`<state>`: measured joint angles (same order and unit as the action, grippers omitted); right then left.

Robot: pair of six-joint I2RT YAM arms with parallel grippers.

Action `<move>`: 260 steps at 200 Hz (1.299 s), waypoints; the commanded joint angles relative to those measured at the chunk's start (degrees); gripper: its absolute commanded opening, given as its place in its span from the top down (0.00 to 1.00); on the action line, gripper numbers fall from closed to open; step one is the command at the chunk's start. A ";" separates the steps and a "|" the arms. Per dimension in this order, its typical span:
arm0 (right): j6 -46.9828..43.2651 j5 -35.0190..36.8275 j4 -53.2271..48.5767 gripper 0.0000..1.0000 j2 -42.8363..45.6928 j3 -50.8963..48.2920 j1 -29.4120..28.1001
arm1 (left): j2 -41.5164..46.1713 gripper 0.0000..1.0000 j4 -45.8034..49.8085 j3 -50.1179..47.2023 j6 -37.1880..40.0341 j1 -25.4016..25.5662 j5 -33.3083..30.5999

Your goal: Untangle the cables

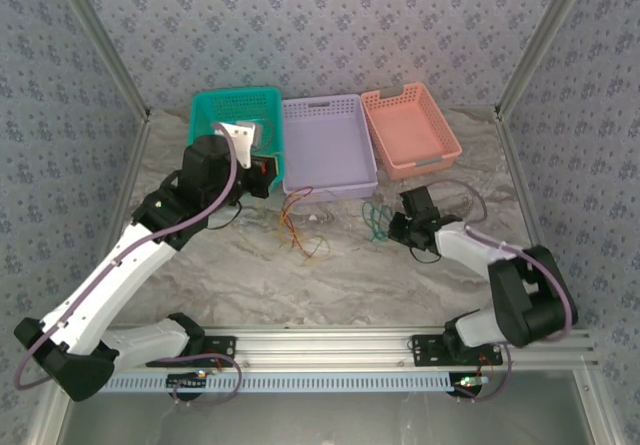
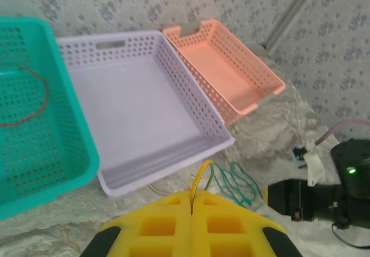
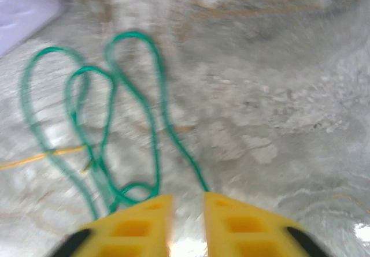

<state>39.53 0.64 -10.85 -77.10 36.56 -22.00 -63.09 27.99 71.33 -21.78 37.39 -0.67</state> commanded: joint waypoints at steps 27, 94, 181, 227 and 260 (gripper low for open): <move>9.28 -2.70 -0.19 0.44 11.15 4.12 -8.02 | 1.82 1.00 -3.44 -3.39 -0.27 0.18 7.77; 45.89 0.23 15.89 0.19 7.38 8.54 -19.39 | 2.36 1.00 -5.11 -4.97 -0.20 2.22 10.37; 64.84 2.31 29.75 0.26 -11.91 14.07 -22.27 | 3.28 1.00 -5.71 -5.02 0.11 5.56 10.33; 63.92 7.25 33.09 1.00 -12.25 7.15 -20.34 | 7.17 1.00 -1.76 -3.99 0.59 5.64 3.63; 58.23 9.04 23.53 1.00 0.12 -3.31 -13.83 | 12.44 1.00 1.22 -3.29 -1.47 1.03 -4.69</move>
<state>101.80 5.28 20.08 -85.62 39.38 -40.64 -55.00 27.07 65.95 -21.78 41.98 2.17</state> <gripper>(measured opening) 0.091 0.043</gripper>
